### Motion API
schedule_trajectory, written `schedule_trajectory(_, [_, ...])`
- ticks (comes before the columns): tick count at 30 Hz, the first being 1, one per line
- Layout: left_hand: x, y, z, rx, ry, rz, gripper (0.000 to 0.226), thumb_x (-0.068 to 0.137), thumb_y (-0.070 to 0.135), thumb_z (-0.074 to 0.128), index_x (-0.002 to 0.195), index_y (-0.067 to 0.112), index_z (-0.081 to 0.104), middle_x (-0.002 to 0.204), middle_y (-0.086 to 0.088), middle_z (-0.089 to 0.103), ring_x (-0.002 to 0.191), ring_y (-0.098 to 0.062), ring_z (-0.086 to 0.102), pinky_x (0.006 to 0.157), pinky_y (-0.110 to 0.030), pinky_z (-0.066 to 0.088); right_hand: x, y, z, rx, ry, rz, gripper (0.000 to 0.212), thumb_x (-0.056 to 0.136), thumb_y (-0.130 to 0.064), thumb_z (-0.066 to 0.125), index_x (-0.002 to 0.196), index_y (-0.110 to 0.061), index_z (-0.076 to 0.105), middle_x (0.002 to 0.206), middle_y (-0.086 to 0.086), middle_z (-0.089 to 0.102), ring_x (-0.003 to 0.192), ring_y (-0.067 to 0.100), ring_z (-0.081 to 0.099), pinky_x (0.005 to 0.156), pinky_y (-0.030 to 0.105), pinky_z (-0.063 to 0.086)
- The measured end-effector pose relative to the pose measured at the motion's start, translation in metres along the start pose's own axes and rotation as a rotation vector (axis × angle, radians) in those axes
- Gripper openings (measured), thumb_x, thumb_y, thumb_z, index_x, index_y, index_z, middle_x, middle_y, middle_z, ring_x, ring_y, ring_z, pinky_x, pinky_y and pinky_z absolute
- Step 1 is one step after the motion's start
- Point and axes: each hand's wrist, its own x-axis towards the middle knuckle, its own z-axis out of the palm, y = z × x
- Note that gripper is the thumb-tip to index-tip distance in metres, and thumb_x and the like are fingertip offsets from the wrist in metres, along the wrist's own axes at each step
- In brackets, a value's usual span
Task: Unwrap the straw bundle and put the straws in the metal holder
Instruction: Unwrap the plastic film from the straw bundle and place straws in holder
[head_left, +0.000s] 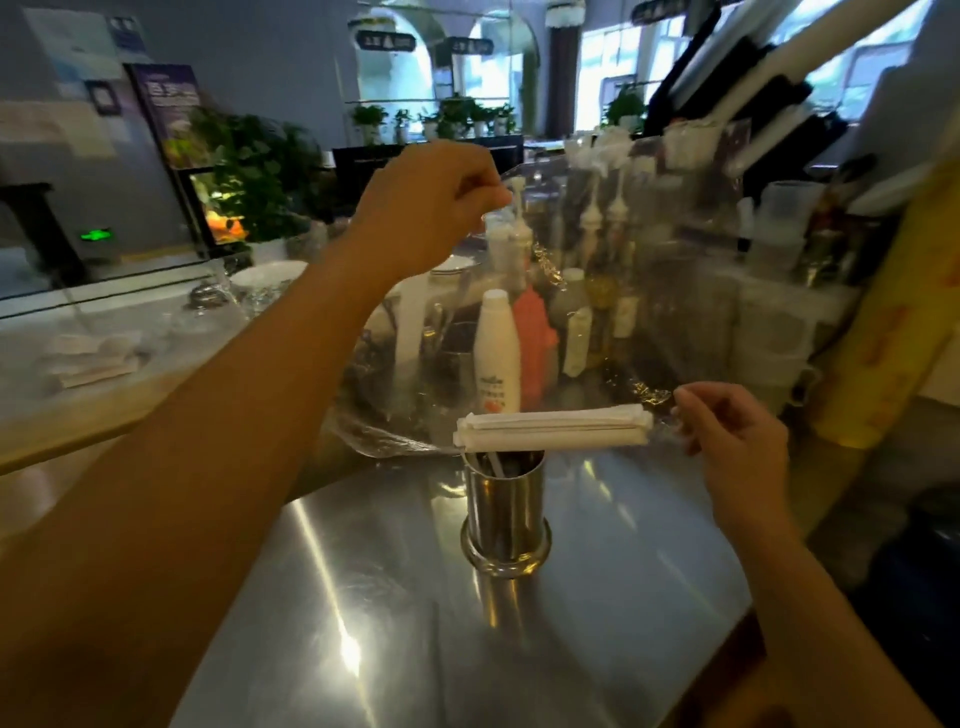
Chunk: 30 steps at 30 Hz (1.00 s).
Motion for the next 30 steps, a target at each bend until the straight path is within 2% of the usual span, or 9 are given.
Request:
schedule_trajectory(3, [0.016,0.015,0.017,-0.044,-0.019,0.039,0.024,0.09,0.031,0.055,0.094,0.009,0.065,0.084,-0.007,0.069,0.074,-0.017,0.064,0.079,-0.037,0.053,0.004,0.001,-0.024,-0.043,0.069,0.028,0.021,0.085,-0.017,0.058,0.077,-0.037,0.061,0.072,-0.009,0.061,0.059,-0.002,0.057,0.051,0.01,0.048])
schedule_trajectory(5, [0.023,0.023,0.028,-0.087,-0.027,0.056,0.025,0.089,0.03,0.056,0.093,0.007,0.066,0.081,-0.007,0.067,0.077,-0.022,0.064,0.08,-0.043,0.053,0.005,0.001,-0.039,-0.088,0.1,0.037,0.019,0.085,-0.018,0.059,0.079,-0.036,0.06,0.074,-0.007,0.061,0.059,-0.002,0.056,0.051,0.009,0.047])
schedule_trajectory(11, [0.033,0.038,0.053,-0.134,-0.044,0.113,0.026,0.09,0.027,0.055,0.093,0.003,0.065,0.084,-0.013,0.067,0.081,-0.03,0.063,0.08,-0.05,0.051,0.007,0.0,-0.071,-0.152,0.145,0.04,0.008,0.085,-0.016,0.057,0.089,-0.02,0.063,0.076,-0.005,0.062,0.06,-0.001,0.057,0.054,0.011,0.048])
schedule_trajectory(15, [0.035,0.043,0.058,-0.161,-0.034,0.127,0.026,0.091,0.028,0.054,0.093,0.005,0.066,0.08,-0.008,0.065,0.076,-0.025,0.063,0.08,-0.048,0.052,0.014,-0.003,-0.081,-0.164,0.169,0.048,0.007,0.085,-0.016,0.057,0.089,-0.02,0.062,0.079,-0.008,0.061,0.063,-0.006,0.057,0.058,0.009,0.049])
schedule_trajectory(20, [0.034,0.038,0.056,-0.209,0.0,0.106,0.024,0.091,0.027,0.054,0.093,0.006,0.065,0.079,-0.003,0.062,0.073,-0.021,0.061,0.081,-0.046,0.053,0.031,-0.013,-0.086,-0.208,0.165,0.012,0.01,0.085,-0.019,0.058,0.094,-0.018,0.062,0.082,-0.006,0.061,0.07,0.004,0.057,0.06,0.012,0.049])
schedule_trajectory(23, [0.032,0.028,0.055,-0.227,0.018,0.074,0.023,0.091,0.026,0.055,0.093,0.006,0.065,0.079,-0.008,0.064,0.071,-0.023,0.063,0.079,-0.043,0.054,0.038,-0.018,-0.08,-0.192,0.143,-0.008,0.008,0.085,-0.019,0.058,0.092,-0.018,0.061,0.08,-0.008,0.06,0.066,-0.004,0.057,0.058,0.009,0.049])
schedule_trajectory(25, [0.03,0.02,0.054,-0.253,0.033,0.045,0.021,0.091,0.024,0.055,0.092,0.005,0.065,0.079,-0.009,0.065,0.069,-0.02,0.063,0.077,-0.034,0.055,0.041,-0.02,-0.075,-0.206,0.12,-0.015,0.007,0.085,-0.019,0.057,0.092,-0.018,0.06,0.079,-0.01,0.057,0.064,-0.008,0.055,0.06,0.007,0.048])
schedule_trajectory(28, [0.025,0.007,0.054,-0.27,0.055,0.012,0.021,0.09,0.021,0.056,0.091,0.003,0.065,0.075,-0.004,0.062,0.057,-0.003,0.057,0.062,-0.009,0.048,0.046,-0.021,-0.067,-0.231,0.097,-0.032,0.009,0.086,-0.02,0.056,0.094,-0.018,0.06,0.08,-0.011,0.058,0.065,-0.009,0.055,0.059,0.005,0.047])
schedule_trajectory(30, [0.021,-0.002,0.053,-0.285,0.063,-0.018,0.021,0.09,0.019,0.056,0.09,0.0,0.065,0.073,-0.005,0.061,0.055,-0.001,0.055,0.058,-0.006,0.047,0.049,-0.022,-0.061,-0.239,0.088,-0.041,0.01,0.085,-0.02,0.056,0.094,-0.018,0.06,0.08,-0.01,0.058,0.064,-0.009,0.055,0.057,0.004,0.046])
